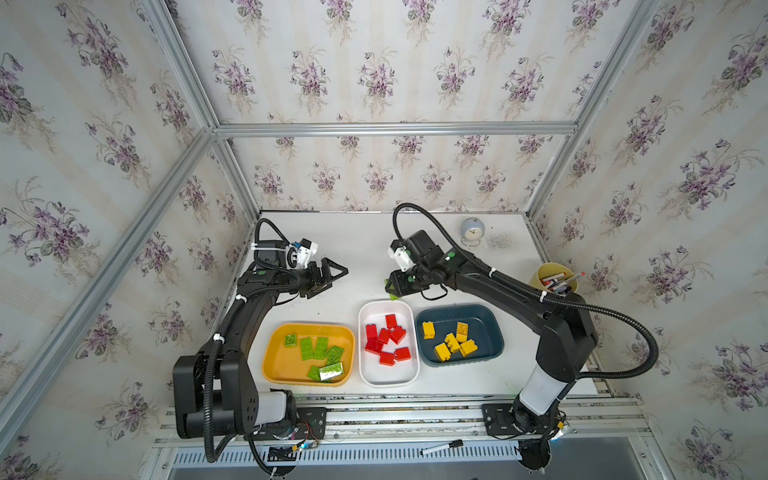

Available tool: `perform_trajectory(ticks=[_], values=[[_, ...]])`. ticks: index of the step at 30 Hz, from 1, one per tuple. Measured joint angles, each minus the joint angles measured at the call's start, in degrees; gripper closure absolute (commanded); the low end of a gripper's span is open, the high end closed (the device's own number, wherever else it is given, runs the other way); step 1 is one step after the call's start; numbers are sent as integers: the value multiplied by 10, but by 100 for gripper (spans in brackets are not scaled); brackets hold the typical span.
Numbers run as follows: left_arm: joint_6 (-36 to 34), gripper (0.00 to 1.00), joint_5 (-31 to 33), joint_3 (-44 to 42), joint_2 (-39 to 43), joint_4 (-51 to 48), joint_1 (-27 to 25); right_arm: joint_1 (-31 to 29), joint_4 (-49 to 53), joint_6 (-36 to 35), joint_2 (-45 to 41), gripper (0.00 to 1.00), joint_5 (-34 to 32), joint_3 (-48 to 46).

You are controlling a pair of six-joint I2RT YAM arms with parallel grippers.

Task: Sort the legos into containers by color
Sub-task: 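Carry the lime-green brick with the right gripper and release it into the yellow tray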

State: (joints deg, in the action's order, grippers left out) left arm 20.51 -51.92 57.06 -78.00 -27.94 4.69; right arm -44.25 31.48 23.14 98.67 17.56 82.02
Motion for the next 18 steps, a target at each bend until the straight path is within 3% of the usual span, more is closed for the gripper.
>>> perform_trajectory(ticks=[6, 18], values=[[6, 1, 28, 7, 7, -15, 2, -89, -123, -12, 24, 77, 71, -30], [-20, 1, 137, -24, 84, -103, 28, -156, -238, -44, 132, 71, 121, -30]])
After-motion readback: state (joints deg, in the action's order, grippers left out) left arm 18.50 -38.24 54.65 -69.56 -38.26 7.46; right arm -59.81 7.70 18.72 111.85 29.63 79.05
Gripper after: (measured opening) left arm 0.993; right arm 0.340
